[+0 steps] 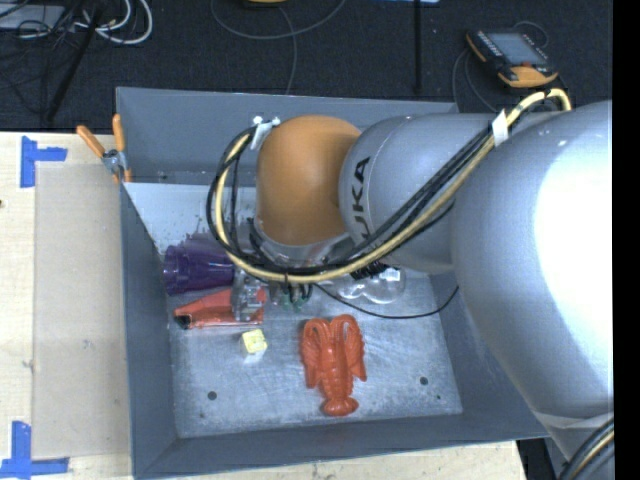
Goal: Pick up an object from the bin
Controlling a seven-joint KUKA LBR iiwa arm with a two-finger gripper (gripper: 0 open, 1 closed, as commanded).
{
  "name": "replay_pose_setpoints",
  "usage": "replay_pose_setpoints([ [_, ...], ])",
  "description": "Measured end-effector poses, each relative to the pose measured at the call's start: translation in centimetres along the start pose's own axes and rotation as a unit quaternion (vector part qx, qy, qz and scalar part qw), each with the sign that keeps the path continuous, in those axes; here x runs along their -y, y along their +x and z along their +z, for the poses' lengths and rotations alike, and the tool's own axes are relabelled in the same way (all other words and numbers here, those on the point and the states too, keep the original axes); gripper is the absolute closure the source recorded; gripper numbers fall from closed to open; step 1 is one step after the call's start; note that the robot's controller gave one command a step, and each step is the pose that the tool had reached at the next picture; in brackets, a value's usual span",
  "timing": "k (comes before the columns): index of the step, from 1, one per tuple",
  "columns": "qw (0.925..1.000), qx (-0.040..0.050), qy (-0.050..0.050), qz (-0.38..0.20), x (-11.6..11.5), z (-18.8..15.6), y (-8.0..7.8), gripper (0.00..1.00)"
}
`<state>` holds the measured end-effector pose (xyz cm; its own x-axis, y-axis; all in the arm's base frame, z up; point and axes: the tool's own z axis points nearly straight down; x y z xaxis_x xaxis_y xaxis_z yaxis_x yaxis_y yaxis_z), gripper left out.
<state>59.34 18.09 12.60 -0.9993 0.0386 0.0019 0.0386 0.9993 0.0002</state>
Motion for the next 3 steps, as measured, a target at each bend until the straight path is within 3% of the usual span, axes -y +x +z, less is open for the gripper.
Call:
replay_pose_setpoints([
  [1, 0.9973, -0.0103, 0.004, -0.072, -1.87, 3.77, -1.51, 0.0],
  [2, 0.9975, -0.0017, 0.0, -0.071, -2.06, 3.3, -1.89, 1.0],
  [3, 0.9975, -0.0018, 0.0, -0.07, -2.07, 3.3, -1.89, 1.0],
])
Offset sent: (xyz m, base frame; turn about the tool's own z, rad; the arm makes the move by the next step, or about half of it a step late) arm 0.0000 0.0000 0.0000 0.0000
